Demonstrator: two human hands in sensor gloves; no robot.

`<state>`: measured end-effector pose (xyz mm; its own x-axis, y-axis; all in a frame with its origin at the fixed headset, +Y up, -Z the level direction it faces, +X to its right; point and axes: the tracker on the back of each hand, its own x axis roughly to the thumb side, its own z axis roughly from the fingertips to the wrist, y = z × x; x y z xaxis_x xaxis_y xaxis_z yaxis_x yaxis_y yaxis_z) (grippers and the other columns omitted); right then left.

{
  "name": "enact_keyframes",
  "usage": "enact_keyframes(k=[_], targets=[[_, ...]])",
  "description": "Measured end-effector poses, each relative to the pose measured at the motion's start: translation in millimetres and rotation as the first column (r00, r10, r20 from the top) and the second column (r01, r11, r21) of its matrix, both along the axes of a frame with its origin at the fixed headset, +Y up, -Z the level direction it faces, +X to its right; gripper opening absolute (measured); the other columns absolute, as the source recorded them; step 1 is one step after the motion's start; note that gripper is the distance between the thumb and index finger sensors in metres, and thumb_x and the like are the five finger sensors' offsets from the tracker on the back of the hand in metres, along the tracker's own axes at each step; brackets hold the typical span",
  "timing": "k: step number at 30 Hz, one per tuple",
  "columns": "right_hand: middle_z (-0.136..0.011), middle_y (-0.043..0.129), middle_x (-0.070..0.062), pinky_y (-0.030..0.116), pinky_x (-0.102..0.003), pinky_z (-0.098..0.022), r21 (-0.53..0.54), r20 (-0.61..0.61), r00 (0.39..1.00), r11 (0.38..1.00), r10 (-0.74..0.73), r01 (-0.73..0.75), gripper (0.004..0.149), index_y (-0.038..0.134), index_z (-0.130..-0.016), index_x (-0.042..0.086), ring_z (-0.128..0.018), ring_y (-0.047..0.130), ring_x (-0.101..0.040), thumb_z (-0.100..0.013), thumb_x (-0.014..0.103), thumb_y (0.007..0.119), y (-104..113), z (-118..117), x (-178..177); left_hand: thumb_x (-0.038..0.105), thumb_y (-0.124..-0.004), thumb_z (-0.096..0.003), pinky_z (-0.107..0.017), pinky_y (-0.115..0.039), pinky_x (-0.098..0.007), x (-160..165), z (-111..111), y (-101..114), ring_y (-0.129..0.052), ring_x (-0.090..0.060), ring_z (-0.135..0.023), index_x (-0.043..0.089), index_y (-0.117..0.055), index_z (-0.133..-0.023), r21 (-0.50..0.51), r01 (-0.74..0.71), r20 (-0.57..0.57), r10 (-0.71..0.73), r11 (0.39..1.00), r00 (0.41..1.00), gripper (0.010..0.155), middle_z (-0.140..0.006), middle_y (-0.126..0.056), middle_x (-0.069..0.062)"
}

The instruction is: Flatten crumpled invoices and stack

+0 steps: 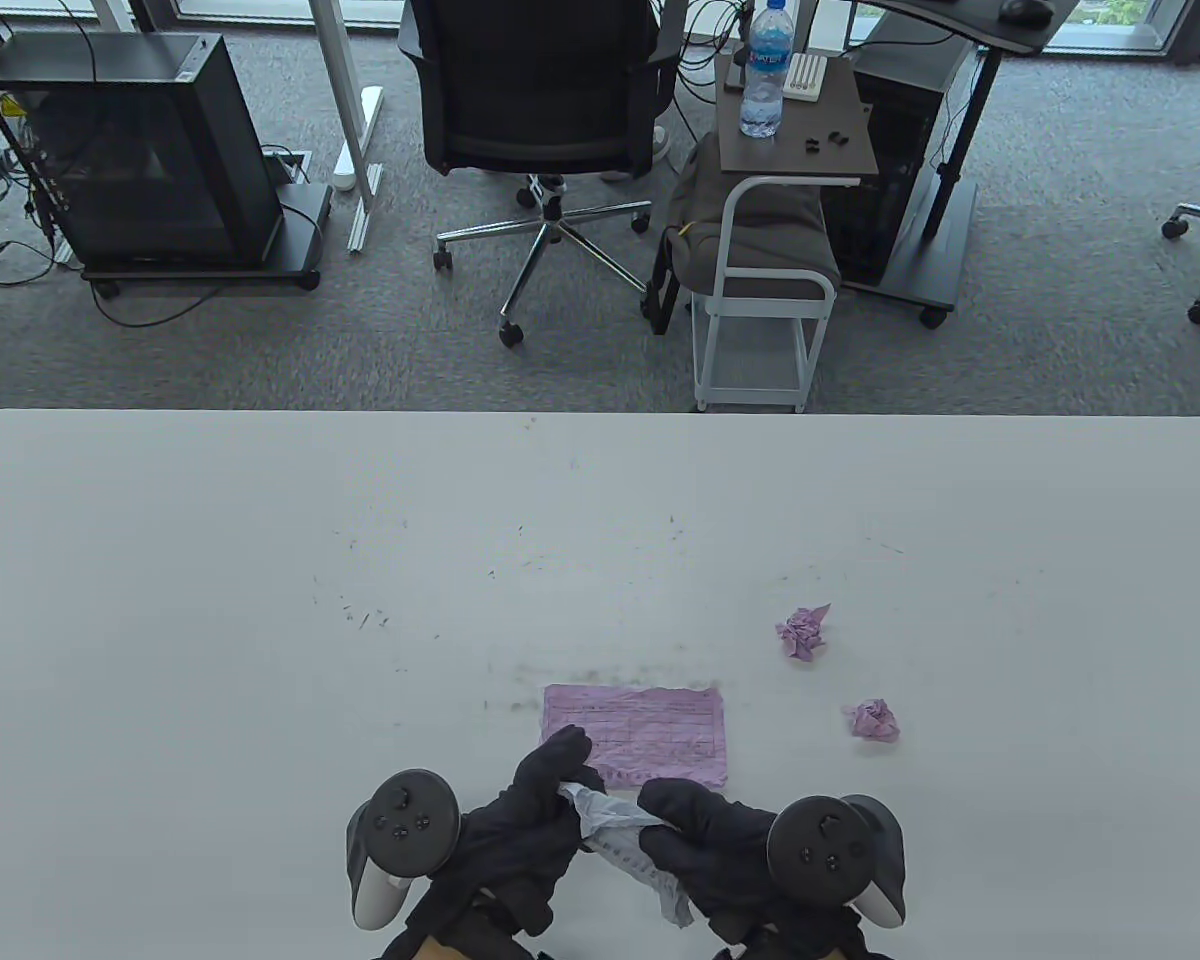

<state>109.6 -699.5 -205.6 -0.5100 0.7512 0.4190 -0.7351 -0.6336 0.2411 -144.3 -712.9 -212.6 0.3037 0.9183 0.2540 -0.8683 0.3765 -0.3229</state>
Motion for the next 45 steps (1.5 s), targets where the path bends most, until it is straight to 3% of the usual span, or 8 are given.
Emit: enact_keyframes(k=[4, 9, 15, 25, 29, 32, 39, 45], targets=[[-0.084, 0.084, -0.021, 0.088, -0.047, -0.040, -0.117, -0.089, 0.993, 0.990, 0.073, -0.083, 0.053, 0.059, -0.096, 0.008, -0.062, 0.093, -0.037, -0.055, 0.032, 0.081, -11, -3, -2, 0.021, -0.073, -0.0596, -0.053, -0.086, -0.047, 2, 4, 10, -0.100, -0.020, -0.057, 0.006, -0.050, -0.109, 0.150, 0.147, -0.001, -0.149, 0.978, 0.989, 0.057, -0.089, -0.078, -0.014], [-0.105, 0.052, -0.033, 0.079, -0.054, -0.051, -0.018, -0.114, 0.991, 0.997, 0.074, -0.076, 0.089, 0.031, -0.107, 0.004, -0.081, 0.073, -0.048, -0.050, 0.050, 0.081, -5, 2, -11, 0.023, -0.074, -0.0592, -0.048, -0.089, -0.045, 14, 11, 15, -0.102, -0.018, -0.049, 0.006, -0.057, -0.107, 0.211, 0.244, 0.003, -0.250, 0.947, 0.968, 0.054, -0.083, -0.083, -0.013], [-0.082, 0.088, -0.022, 0.090, -0.045, -0.038, 0.011, 0.030, 0.996, 0.996, -0.088, 0.088, 0.040, 0.069, -0.091, 0.013, -0.058, 0.096, -0.033, -0.056, 0.031, 0.075, -2, 2, -6, 0.021, -0.076, -0.0583, -0.052, -0.088, -0.048, 13, 10, 13, -0.102, -0.020, -0.054, 0.007, -0.056, -0.107, 0.160, 0.172, 0.034, -0.179, 0.972, 0.983, 0.055, -0.086, -0.082, -0.012], [-0.067, 0.096, -0.015, 0.092, -0.039, -0.029, -0.073, 0.091, 0.990, 0.990, -0.110, 0.117, 0.042, 0.071, -0.091, 0.005, -0.044, 0.101, -0.026, -0.054, 0.025, 0.079, -9, -6, 10, 0.019, -0.080, -0.0565, -0.053, -0.084, -0.052, 10, 5, 11, -0.102, -0.024, -0.054, 0.006, -0.061, -0.107, 0.140, 0.376, 0.040, -0.384, 0.916, 0.922, 0.055, -0.085, -0.084, -0.016], [-0.069, 0.096, -0.016, 0.093, -0.040, -0.031, -0.037, 0.053, 0.998, 0.999, -0.030, 0.032, 0.043, 0.070, -0.091, 0.006, -0.046, 0.101, -0.027, -0.054, 0.024, 0.080, -9, -5, 7, 0.042, -0.083, -0.0548, -0.061, -0.070, -0.061, 10, 9, 15, -0.072, -0.048, -0.090, 0.009, -0.040, -0.114, 0.215, 0.417, 0.013, -0.430, 0.883, 0.903, 0.080, -0.111, -0.042, -0.022], [-0.071, 0.096, -0.015, 0.092, -0.041, -0.033, -0.029, -0.010, 0.999, 0.999, -0.032, 0.032, 0.044, 0.070, -0.091, 0.006, -0.048, 0.101, -0.027, -0.053, 0.024, 0.081, -9, -2, -3, 0.053, -0.081, -0.0521, -0.063, -0.067, -0.064, 17, 12, 18, -0.065, -0.051, -0.095, 0.008, -0.040, -0.114, 0.245, 0.406, 0.045, -0.429, 0.880, 0.902, 0.087, -0.113, -0.035, -0.025], [-0.074, 0.093, -0.015, 0.091, -0.041, -0.035, -0.081, -0.074, 0.997, 0.997, 0.008, -0.014, 0.050, 0.065, -0.094, 0.006, -0.051, 0.099, -0.027, -0.052, 0.025, 0.084, -17, -3, -15, 0.029, -0.078, -0.0576, -0.061, -0.071, -0.062, 25, 15, 19, -0.074, -0.048, -0.091, 0.012, -0.071, -0.097, 0.295, 0.406, 0.042, -0.436, 0.865, 0.899, 0.044, -0.111, -0.047, -0.023], [-0.074, 0.090, -0.012, 0.088, -0.043, -0.037, -0.250, -0.161, 0.987, 0.966, 0.018, -0.058, 0.042, 0.072, -0.091, 0.014, -0.052, 0.096, -0.027, -0.054, 0.028, 0.084, -29, -9, -16, 0.028, -0.076, -0.0578, -0.049, -0.084, -0.053, 20, 14, 20, -0.099, -0.030, -0.059, 0.017, -0.071, -0.098, 0.287, 0.443, -0.042, -0.451, 0.849, 0.891, 0.042, -0.100, -0.070, -0.022]])
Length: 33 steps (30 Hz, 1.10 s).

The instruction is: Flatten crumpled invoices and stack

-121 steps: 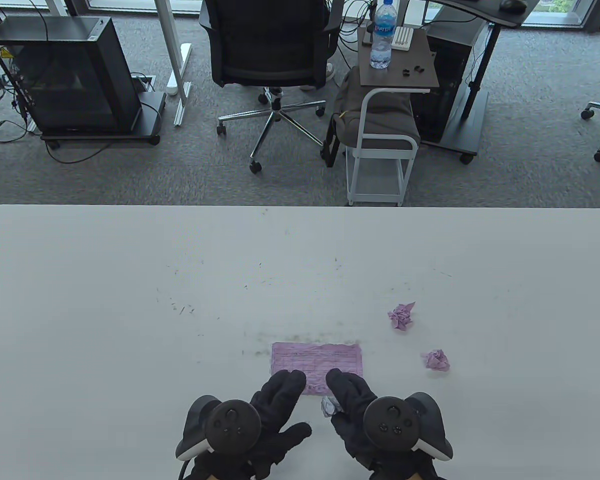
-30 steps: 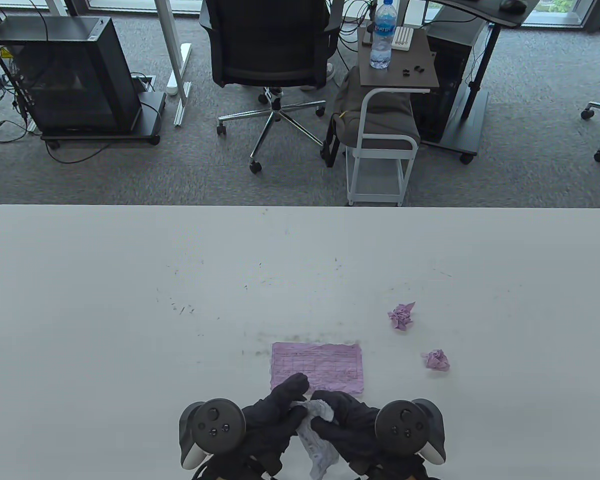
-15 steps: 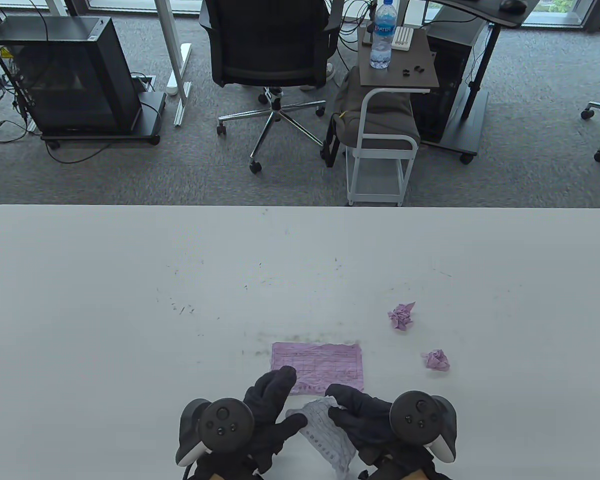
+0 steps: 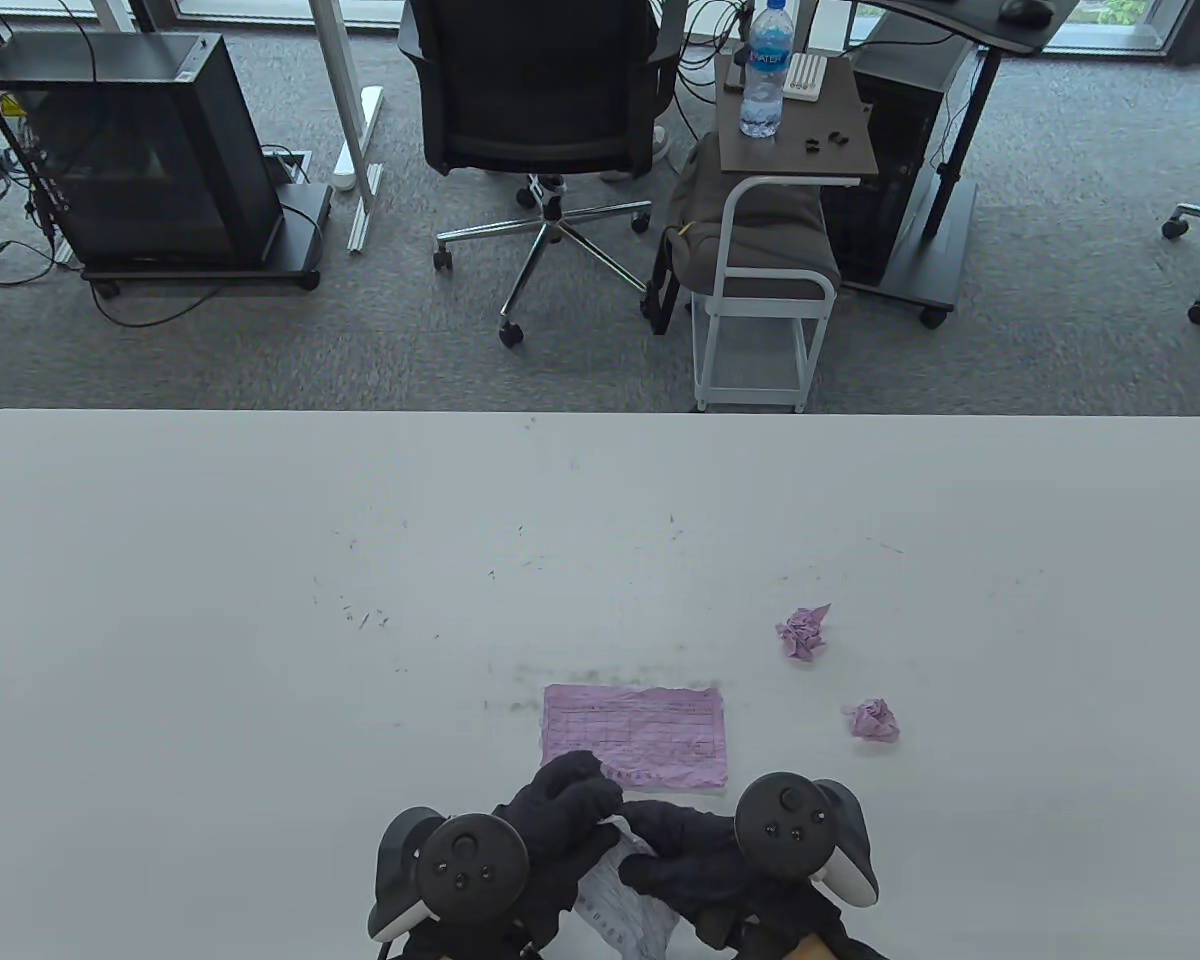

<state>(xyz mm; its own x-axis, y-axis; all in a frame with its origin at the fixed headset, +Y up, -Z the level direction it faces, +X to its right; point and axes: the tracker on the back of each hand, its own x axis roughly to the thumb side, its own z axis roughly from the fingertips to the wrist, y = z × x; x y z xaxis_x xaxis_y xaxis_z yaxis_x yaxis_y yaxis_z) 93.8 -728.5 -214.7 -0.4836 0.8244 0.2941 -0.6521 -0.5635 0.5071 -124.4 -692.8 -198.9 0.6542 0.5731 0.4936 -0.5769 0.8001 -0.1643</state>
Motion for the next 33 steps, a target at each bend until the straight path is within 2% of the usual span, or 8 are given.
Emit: enact_keyframes(k=[2, 6, 10, 15, 20, 24, 27, 33], targets=[[-0.076, 0.089, -0.013, 0.087, -0.044, -0.039, -0.045, -0.037, 0.999, 0.998, 0.030, -0.032, 0.040, 0.074, -0.090, 0.017, -0.055, 0.094, -0.028, -0.054, 0.033, 0.084, -5, -2, 2, 0.028, -0.076, -0.0577, -0.045, -0.086, -0.050, -4, -2, -1, -0.102, -0.023, -0.048, 0.017, -0.071, -0.098, 0.001, -0.002, -0.014, 0.002, 1.000, 1.000, 0.042, -0.091, -0.080, -0.019], [-0.086, 0.082, -0.021, 0.084, -0.049, -0.044, -0.081, -0.024, 1.000, 0.997, 0.003, -0.005, 0.037, 0.077, -0.085, 0.016, -0.064, 0.090, -0.036, -0.054, 0.036, 0.084, -8, -5, 7, 0.029, -0.076, -0.0577, -0.040, -0.089, -0.046, -10, -6, -6, -0.101, -0.016, -0.031, 0.016, -0.071, -0.098, -0.031, -0.013, -0.043, 0.012, 0.999, 0.999, 0.042, -0.076, -0.091, -0.013], [-0.094, 0.074, -0.029, 0.082, -0.052, -0.048, -0.111, -0.042, 0.999, 0.994, 0.020, -0.024, 0.038, 0.076, -0.084, 0.014, -0.073, 0.084, -0.043, -0.054, 0.036, 0.085, -11, -8, 14, 0.030, -0.074, -0.0581, -0.039, -0.090, -0.044, -19, -13, -16, -0.100, -0.013, -0.024, 0.016, -0.071, -0.098, -0.107, -0.087, -0.094, 0.077, 0.990, 0.993, 0.042, -0.067, -0.093, -0.010], [-0.098, 0.070, -0.036, 0.079, -0.056, -0.051, -0.193, -0.079, 0.997, 0.981, -0.020, 0.004, 0.036, 0.076, -0.082, 0.017, -0.077, 0.081, -0.049, -0.054, 0.038, 0.085, -14, -12, 24, 0.030, -0.073, -0.0586, -0.038, -0.091, -0.042, -32, -19, -28, -0.099, -0.011, -0.022, 0.016, -0.070, -0.098, -0.180, -0.142, -0.173, 0.110, 0.974, 0.979, 0.042, -0.065, -0.094, -0.010], [-0.091, 0.083, -0.029, 0.085, -0.053, -0.046, -0.184, -0.020, 0.999, 0.983, -0.029, 0.025, 0.038, 0.073, -0.085, 0.015, -0.067, 0.093, -0.042, -0.054, 0.034, 0.085, -16, -13, 31, 0.030, -0.073, -0.0590, -0.041, -0.090, -0.046, -38, -23, -39, -0.102, -0.015, -0.028, 0.016, -0.069, -0.099, -0.235, -0.129, -0.223, 0.076, 0.963, 0.972, 0.042, -0.068, -0.092, -0.010], [-0.078, 0.093, -0.023, 0.092, -0.044, -0.036, -0.180, 0.037, 0.999, 0.984, -0.011, 0.018, 0.042, 0.068, -0.088, 0.014, -0.052, 0.102, -0.032, -0.053, 0.029, 0.086, -16, -15, 36, 0.029, -0.073, -0.0588, -0.044, -0.087, -0.050, -36, -25, -46, -0.103, -0.019, -0.037, 0.013, -0.070, -0.098, -0.273, -0.045, -0.215, -0.015, 0.961, 0.976, 0.043, -0.074, -0.091, -0.012], [-0.066, 0.098, -0.013, 0.092, -0.039, -0.030, -0.151, 0.109, 0.991, 0.987, 0.076, -0.059, 0.044, 0.067, -0.090, 0.012, -0.042, 0.103, -0.024, -0.053, 0.026, 0.086, -18, -15, 39, 0.028, -0.074, -0.0584, -0.047, -0.086, -0.052, -31, -25, -47, -0.103, -0.021, -0.041, 0.011, -0.069, -0.098, -0.265, 0.026, -0.203, -0.083, 0.964, 0.976, 0.043, -0.077, -0.090, -0.012], [-0.062, 0.096, -0.011, 0.090, -0.039, -0.029, -0.129, 0.131, 0.952, 0.957, 0.277, -0.260, 0.048, 0.064, -0.093, 0.008, -0.038, 0.100, -0.022, -0.054, 0.026, 0.083, -23, -14, 38, 0.026, -0.078, -0.0574, -0.048, -0.085, -0.052, -21, -25, -54, -0.103, -0.021, -0.040, 0.007, -0.062, -0.104, -0.311, 0.190, -0.147, -0.244, 0.931, 0.958, 0.052, -0.075, -0.089, -0.011]])
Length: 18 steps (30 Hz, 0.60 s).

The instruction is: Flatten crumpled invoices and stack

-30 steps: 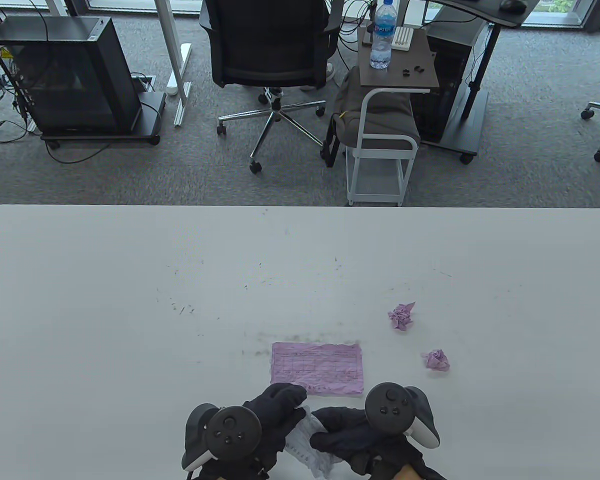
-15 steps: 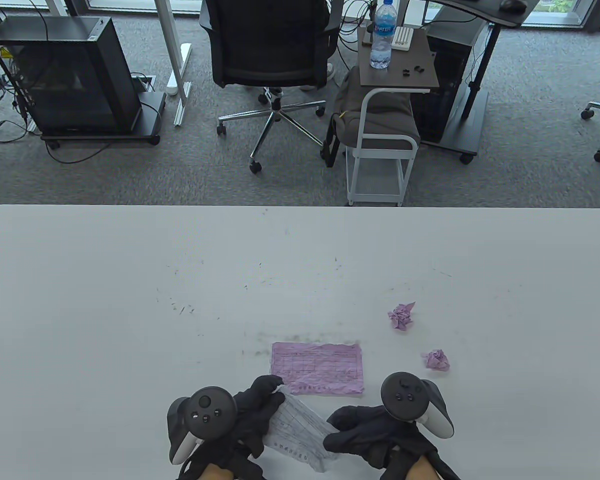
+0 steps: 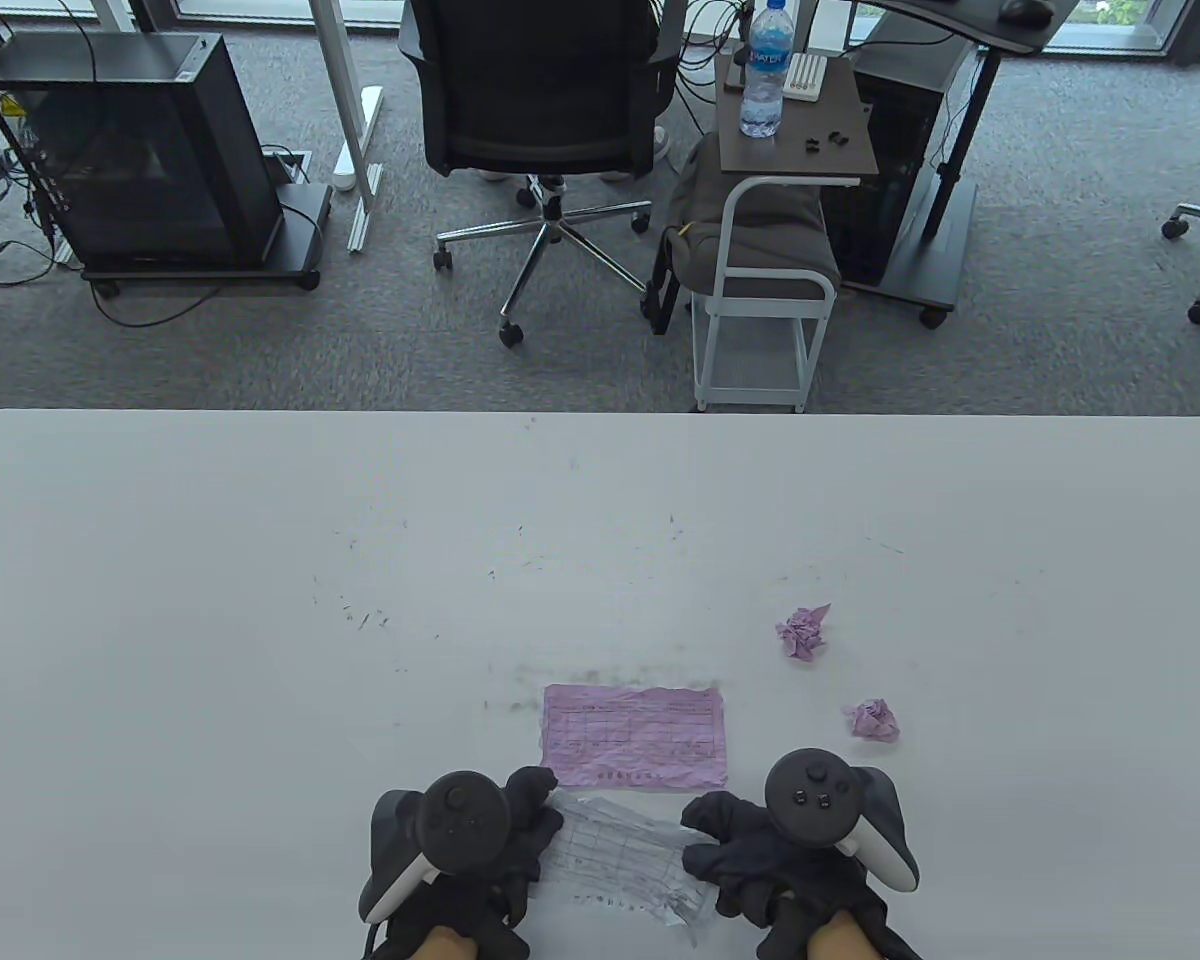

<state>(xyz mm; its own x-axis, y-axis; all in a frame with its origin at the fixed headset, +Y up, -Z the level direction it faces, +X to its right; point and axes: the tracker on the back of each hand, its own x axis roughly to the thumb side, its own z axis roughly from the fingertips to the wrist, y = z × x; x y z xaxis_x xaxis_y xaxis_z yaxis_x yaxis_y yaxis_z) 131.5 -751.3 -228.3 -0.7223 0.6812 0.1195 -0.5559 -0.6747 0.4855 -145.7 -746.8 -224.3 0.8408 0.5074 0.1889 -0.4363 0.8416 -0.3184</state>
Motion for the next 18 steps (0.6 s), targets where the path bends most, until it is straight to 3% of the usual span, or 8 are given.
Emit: enact_keyframes(k=[4, 6, 8, 11, 15, 18], targets=[[-0.061, 0.096, -0.010, 0.089, -0.039, -0.029, 0.064, -0.028, 0.976, 0.975, 0.217, -0.215, 0.047, 0.065, -0.093, 0.008, -0.037, 0.099, -0.022, -0.053, 0.027, 0.084, -3, 2, -10, 0.026, -0.080, -0.0574, -0.053, -0.081, -0.055, 6, -1, -10, -0.100, -0.025, -0.051, 0.007, -0.048, -0.111, -0.094, 0.190, 0.046, -0.186, 0.977, 0.981, 0.065, -0.084, -0.083, -0.014], [-0.061, 0.096, -0.010, 0.089, -0.039, -0.030, 0.088, -0.036, 0.949, 0.947, 0.314, -0.310, 0.048, 0.066, -0.093, 0.008, -0.037, 0.099, -0.022, -0.053, 0.027, 0.084, -6, 3, -14, 0.028, -0.079, -0.0581, -0.057, -0.076, -0.058, 7, -1, -12, -0.093, -0.034, -0.069, 0.015, -0.034, -0.115, -0.117, 0.232, 0.071, -0.224, 0.966, 0.972, 0.074, -0.098, -0.067, -0.018], [-0.061, 0.096, -0.010, 0.090, -0.039, -0.030, 0.095, -0.059, 0.926, 0.925, 0.373, -0.367, 0.048, 0.066, -0.093, 0.009, -0.038, 0.099, -0.021, -0.053, 0.028, 0.084, -8, 3, -18, 0.031, -0.078, -0.0589, -0.059, -0.072, -0.059, 8, 1, -9, -0.080, -0.042, -0.082, 0.031, -0.025, -0.114, -0.087, 0.229, 0.079, -0.223, 0.969, 0.972, 0.076, -0.107, -0.049, -0.021], [-0.062, 0.096, -0.010, 0.089, -0.040, -0.031, 0.109, -0.068, 0.918, 0.918, 0.391, -0.382, 0.048, 0.066, -0.093, 0.009, -0.039, 0.099, -0.022, -0.053, 0.027, 0.084, -9, 4, -23, 0.034, -0.077, -0.0590, -0.065, -0.064, -0.063, 14, 3, -6, -0.061, -0.050, -0.096, 0.045, -0.031, -0.110, -0.033, 0.217, 0.180, -0.208, 0.976, 0.961, 0.069, -0.114, -0.030, -0.018], [-0.063, 0.096, -0.009, 0.090, -0.041, -0.032, 0.155, -0.077, 0.898, 0.895, 0.433, -0.418, 0.048, 0.066, -0.093, 0.009, -0.040, 0.099, -0.023, -0.052, 0.027, 0.084, -10, 5, -28, 0.033, -0.076, -0.0593, -0.069, -0.052, -0.070, 29, 7, -15, -0.038, -0.058, -0.103, 0.043, -0.049, -0.109, -0.105, 0.341, 0.327, -0.291, 0.934, 0.899, 0.058, -0.115, -0.012, -0.016], [-0.065, 0.095, -0.009, 0.089, -0.042, -0.034, 0.194, -0.088, 0.883, 0.877, 0.462, -0.439, 0.048, 0.065, -0.093, 0.010, -0.043, 0.099, -0.024, -0.052, 0.026, 0.083, -10, 6, -30, 0.035, -0.076, -0.0594, -0.069, -0.048, -0.071, 38, 8, -23, -0.026, -0.060, -0.102, 0.043, -0.041, -0.110, -0.142, 0.472, 0.383, -0.391, 0.870, 0.837, 0.062, -0.112, -0.002, -0.016]])
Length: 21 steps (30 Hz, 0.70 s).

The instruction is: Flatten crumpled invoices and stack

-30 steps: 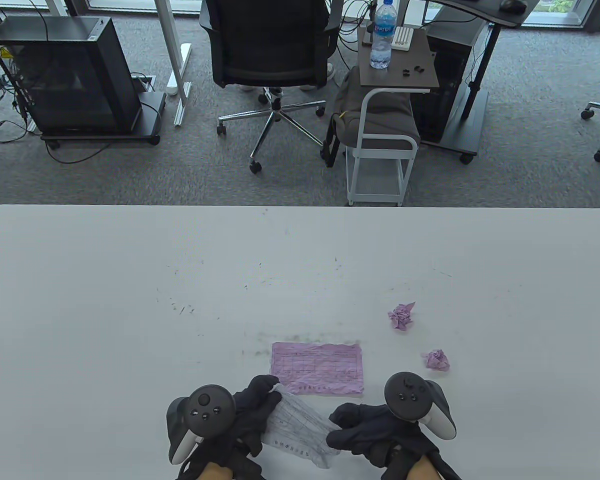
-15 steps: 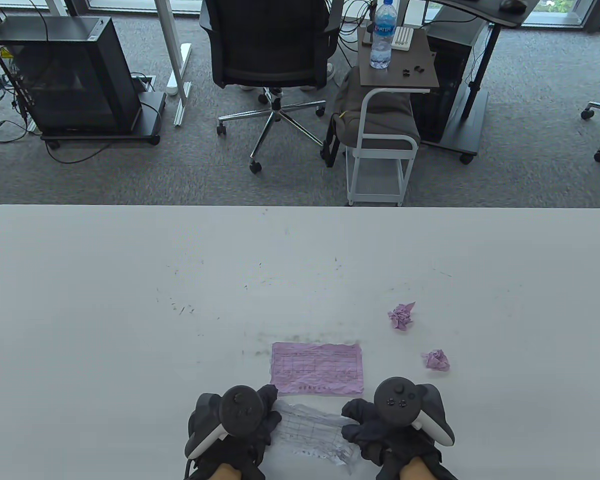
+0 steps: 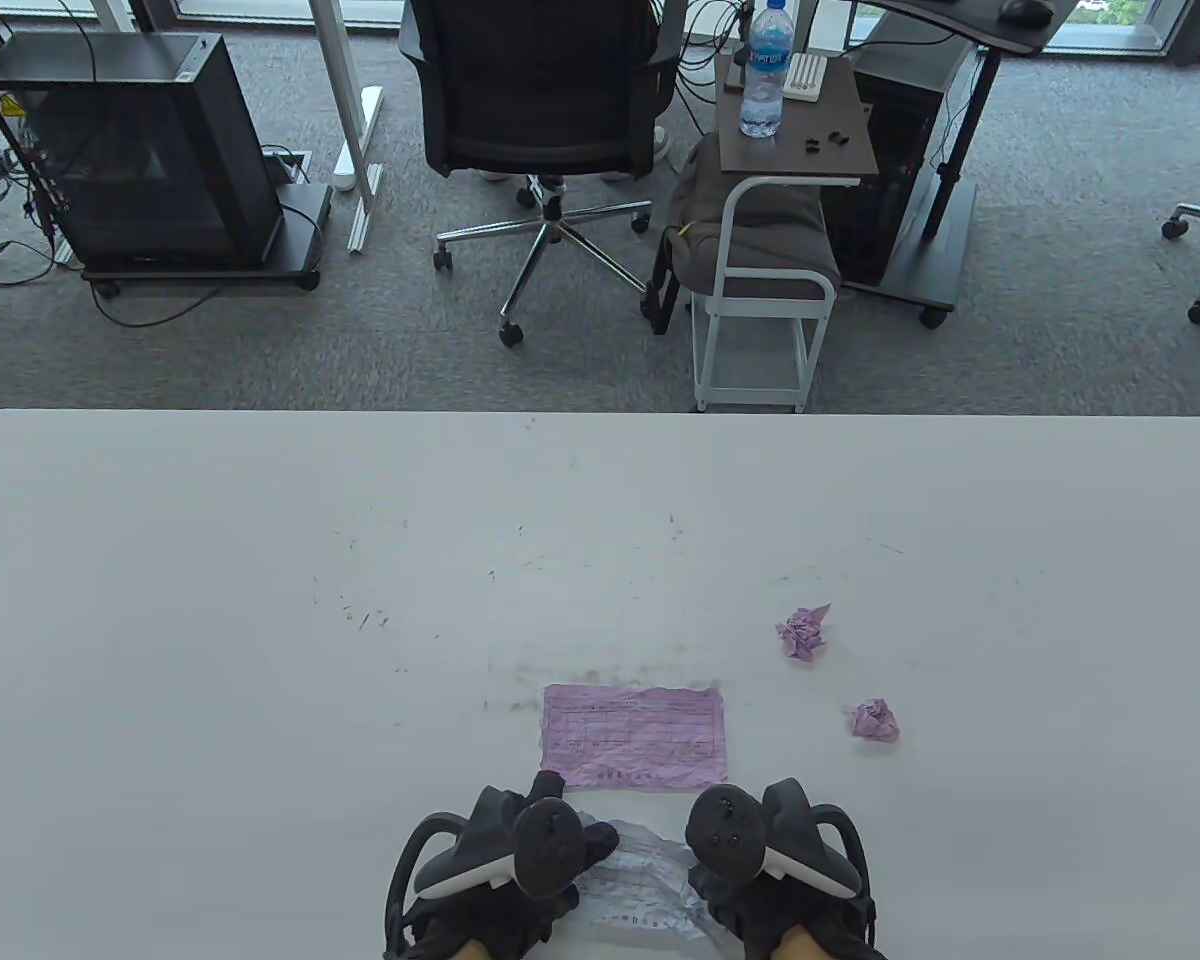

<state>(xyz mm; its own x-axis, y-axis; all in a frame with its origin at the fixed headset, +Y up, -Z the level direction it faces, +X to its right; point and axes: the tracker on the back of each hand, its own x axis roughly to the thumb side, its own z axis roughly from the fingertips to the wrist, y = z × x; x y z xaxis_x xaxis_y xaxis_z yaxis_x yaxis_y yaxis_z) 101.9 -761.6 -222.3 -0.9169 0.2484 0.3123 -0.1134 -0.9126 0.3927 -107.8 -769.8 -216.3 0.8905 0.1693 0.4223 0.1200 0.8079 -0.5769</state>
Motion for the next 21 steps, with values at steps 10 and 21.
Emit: enact_keyframes(k=[10, 21], targets=[[-0.070, 0.094, -0.012, 0.089, -0.045, -0.037, 0.062, 0.016, 0.998, 0.996, 0.064, -0.065, 0.046, 0.067, -0.092, 0.012, -0.049, 0.099, -0.027, -0.051, 0.024, 0.084, 1, 0, -4, 0.051, -0.072, -0.0537, -0.069, -0.039, -0.073, -10, -4, -13, -0.006, -0.059, -0.099, 0.041, -0.013, -0.107, -0.203, 0.166, -0.110, -0.191, 0.965, 0.975, 0.080, -0.107, 0.009, -0.016], [-0.074, 0.091, -0.013, 0.087, -0.045, -0.040, 0.070, 0.106, 0.985, 0.987, 0.136, -0.143, 0.049, 0.064, -0.094, 0.012, -0.052, 0.096, -0.028, -0.051, 0.022, 0.084, 1, -3, 5, 0.051, -0.073, -0.0526, -0.068, -0.035, -0.073, -13, -4, -14, -0.001, -0.060, -0.098, 0.032, -0.008, -0.107, -0.238, 0.134, -0.145, -0.171, 0.962, 0.975, 0.087, -0.106, 0.012, -0.015]])
